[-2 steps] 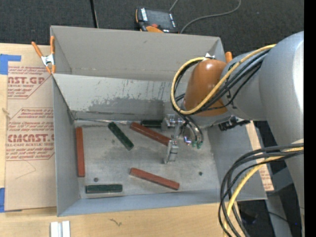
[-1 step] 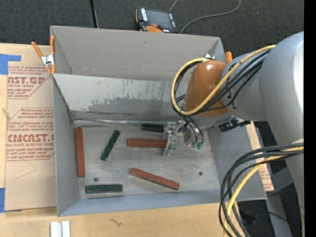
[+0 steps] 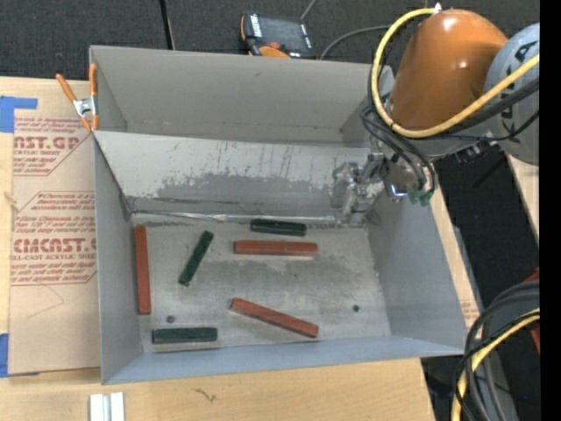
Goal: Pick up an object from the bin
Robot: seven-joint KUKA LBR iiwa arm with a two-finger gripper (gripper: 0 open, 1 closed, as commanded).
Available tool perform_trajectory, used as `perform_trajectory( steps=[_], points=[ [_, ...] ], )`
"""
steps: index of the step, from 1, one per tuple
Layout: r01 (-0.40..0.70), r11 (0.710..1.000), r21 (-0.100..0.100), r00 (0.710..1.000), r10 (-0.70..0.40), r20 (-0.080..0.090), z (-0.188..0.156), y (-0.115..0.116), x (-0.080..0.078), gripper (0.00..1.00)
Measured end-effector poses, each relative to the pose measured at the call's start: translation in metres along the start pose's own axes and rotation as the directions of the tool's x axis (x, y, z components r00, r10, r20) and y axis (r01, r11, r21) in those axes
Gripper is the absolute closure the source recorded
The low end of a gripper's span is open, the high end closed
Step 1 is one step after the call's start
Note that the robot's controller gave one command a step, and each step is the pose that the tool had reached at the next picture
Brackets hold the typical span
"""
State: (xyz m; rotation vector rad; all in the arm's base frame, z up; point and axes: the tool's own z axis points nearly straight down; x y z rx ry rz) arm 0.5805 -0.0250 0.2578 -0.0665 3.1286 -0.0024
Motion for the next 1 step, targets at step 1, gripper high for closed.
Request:
perform_trajectory(
  steps=[1],
  points=[
    [0.000, 1.000, -0.001, 1.000, 0.000, -0.009, 0.0052, 0.0007, 0.0015, 0.00]
  ],
)
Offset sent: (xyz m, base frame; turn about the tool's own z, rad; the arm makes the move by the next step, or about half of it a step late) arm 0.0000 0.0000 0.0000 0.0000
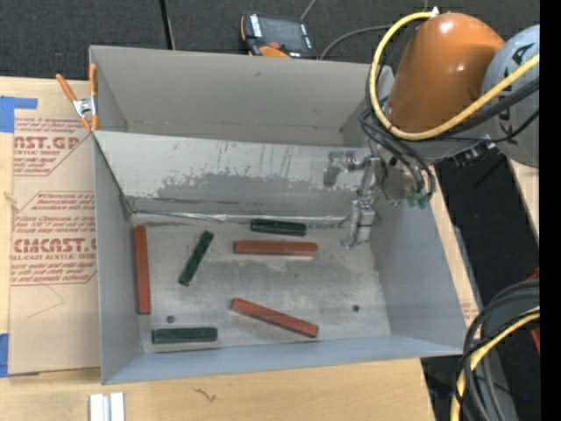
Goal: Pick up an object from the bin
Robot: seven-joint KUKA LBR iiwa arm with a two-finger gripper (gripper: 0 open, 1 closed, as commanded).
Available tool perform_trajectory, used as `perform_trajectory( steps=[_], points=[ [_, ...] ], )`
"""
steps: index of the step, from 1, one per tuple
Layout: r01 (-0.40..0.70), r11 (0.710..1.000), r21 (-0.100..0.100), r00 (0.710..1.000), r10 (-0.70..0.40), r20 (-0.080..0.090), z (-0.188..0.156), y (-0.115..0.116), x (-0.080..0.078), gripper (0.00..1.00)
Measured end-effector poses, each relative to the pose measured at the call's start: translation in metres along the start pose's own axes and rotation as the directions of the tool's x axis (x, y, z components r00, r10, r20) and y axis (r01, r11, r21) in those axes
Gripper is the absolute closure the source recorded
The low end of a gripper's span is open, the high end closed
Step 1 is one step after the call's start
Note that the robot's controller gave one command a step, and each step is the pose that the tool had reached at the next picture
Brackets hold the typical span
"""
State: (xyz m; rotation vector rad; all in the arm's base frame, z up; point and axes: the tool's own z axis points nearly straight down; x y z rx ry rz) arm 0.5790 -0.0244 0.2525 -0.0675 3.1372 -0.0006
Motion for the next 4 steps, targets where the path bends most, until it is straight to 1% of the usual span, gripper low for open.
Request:
perform_trajectory(
  steps=[1, 2, 3, 4],
  points=[
    [0.067, 0.998, -0.002, 0.998, -0.067, -0.007, 0.177, 0.016, -0.009, 0.00],
    [-0.207, 0.978, -0.003, 0.978, 0.207, 0.005, 0.181, 0.011, 0.012, 0.00],
    [-0.390, 0.921, -0.001, 0.921, 0.390, -0.001, 0.182, 0.029, -0.011, 0.00],
    [-0.389, 0.921, -0.003, 0.921, 0.389, 0.010, 0.179, 0.028, -0.014, 1.00]
  ],
)
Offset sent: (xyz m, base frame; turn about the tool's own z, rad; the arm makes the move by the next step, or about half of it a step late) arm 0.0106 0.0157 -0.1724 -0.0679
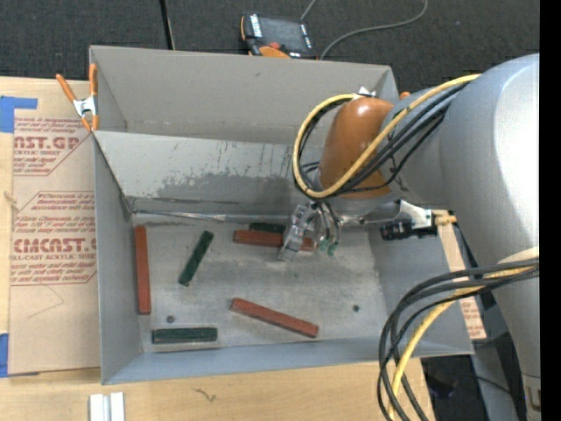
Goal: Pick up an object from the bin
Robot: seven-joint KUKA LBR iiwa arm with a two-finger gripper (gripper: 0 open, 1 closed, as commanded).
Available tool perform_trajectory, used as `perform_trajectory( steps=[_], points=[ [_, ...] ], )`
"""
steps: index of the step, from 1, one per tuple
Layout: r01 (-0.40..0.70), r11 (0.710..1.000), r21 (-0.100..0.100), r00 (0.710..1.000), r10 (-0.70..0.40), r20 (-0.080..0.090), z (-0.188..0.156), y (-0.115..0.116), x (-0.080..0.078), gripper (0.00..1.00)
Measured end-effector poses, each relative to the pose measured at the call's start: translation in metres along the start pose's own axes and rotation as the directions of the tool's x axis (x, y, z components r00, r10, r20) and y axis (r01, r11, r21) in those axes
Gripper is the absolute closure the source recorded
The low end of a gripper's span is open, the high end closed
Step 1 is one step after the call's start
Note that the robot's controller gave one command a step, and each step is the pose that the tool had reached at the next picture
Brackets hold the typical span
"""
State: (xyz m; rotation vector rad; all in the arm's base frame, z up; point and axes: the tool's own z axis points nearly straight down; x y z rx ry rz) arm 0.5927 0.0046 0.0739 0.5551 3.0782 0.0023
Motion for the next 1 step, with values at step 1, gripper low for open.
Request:
perform_trajectory(
  steps=[1],
  points=[
    [0.001, 1.000, 0.004, 1.000, -0.001, -0.011, 0.0035, -0.0007, 0.0033, 0.00]
  ],
)
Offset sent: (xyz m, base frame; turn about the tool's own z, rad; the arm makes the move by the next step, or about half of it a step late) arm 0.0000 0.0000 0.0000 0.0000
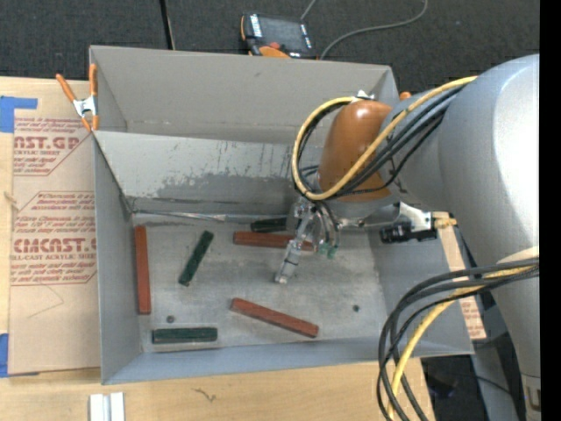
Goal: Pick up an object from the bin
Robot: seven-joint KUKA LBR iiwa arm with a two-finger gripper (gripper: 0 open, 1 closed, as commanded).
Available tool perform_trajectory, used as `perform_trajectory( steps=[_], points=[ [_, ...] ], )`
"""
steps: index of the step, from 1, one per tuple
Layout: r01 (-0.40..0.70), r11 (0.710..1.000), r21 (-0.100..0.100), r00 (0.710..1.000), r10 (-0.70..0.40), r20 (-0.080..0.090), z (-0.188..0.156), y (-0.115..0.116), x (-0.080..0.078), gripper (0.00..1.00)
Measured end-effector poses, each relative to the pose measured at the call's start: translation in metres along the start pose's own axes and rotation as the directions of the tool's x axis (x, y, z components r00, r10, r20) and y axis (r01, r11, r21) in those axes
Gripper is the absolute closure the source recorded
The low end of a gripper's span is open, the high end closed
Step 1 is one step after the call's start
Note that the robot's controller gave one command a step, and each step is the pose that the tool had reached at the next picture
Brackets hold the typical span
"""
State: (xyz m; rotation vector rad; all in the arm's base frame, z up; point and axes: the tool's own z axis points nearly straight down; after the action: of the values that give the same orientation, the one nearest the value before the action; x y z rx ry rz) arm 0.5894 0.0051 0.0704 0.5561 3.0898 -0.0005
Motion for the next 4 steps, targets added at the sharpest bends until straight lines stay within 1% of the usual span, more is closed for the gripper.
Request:
perform_trajectory(
  steps=[1, 2, 3, 4],
  points=[
    [-0.433, 0.902, -0.001, 0.902, 0.433, -0.002, 0.000, 0.000, 0.000, 0.00],
    [-0.579, 0.816, 0.001, 0.816, 0.579, -0.005, -0.020, 0.030, 0.050, 0.00],
    [-0.597, 0.802, -0.001, 0.802, 0.597, 0.002, -0.027, 0.013, -0.001, 0.00],
    [-0.670, 0.742, 0.003, 0.742, 0.670, -0.002, -0.010, 0.009, 0.007, 0.00]
  ],
)
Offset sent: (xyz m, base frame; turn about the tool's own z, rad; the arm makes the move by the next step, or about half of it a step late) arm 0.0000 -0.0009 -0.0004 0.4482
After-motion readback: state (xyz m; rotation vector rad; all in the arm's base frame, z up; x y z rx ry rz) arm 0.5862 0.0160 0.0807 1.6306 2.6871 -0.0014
